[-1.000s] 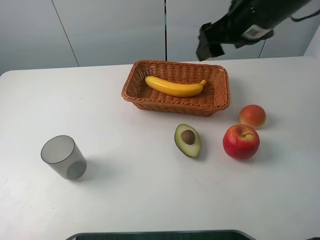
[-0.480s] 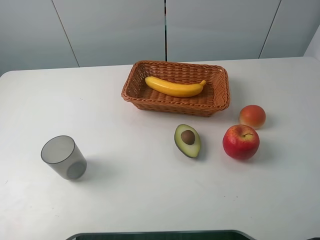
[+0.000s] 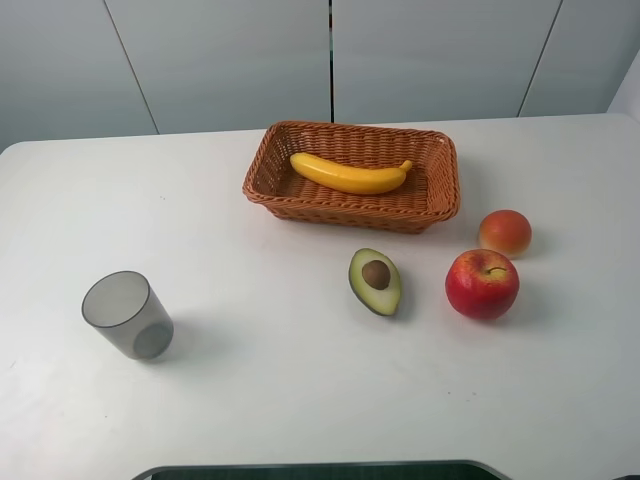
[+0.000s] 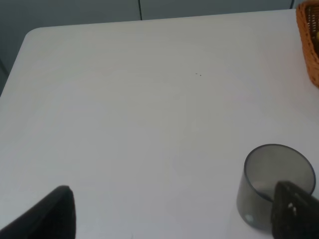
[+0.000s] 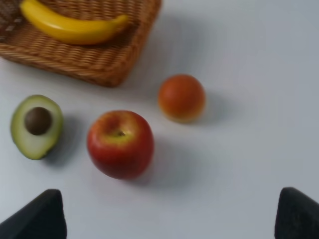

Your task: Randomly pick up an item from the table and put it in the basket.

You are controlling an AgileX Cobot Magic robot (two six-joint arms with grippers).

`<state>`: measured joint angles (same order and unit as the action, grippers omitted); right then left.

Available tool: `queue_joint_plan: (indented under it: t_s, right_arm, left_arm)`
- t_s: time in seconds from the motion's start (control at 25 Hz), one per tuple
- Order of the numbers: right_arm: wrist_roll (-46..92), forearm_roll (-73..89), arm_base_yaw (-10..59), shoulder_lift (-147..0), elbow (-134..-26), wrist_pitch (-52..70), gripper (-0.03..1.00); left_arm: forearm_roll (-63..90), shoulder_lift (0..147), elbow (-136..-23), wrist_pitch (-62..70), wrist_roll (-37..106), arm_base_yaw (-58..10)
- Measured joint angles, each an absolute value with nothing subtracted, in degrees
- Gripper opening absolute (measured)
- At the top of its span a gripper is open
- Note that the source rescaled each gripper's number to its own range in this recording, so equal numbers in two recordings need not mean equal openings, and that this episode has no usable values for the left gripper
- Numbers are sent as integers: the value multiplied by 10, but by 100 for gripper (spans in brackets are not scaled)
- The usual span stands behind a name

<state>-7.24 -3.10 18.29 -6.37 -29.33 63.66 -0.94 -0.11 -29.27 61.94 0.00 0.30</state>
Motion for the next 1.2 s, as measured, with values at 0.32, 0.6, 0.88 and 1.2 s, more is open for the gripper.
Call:
queue_joint_plan:
  t_s: [0.32, 0.6, 0.88, 1.2]
  right_arm:
    - [-22, -9, 182, 0, -293, 632, 83]
    - [-20, -20, 171, 1, -293, 630, 83]
    - [-21, -34, 44, 1, -293, 630, 83]
    - [-22, -34, -76, 1, -293, 630, 83]
  left_arm:
    - [-9, -1, -293, 619, 0, 3]
    - [-9, -1, -293, 619, 0, 3]
    - [-9, -1, -293, 619, 0, 3]
    - [-9, -1, -293, 619, 0, 3]
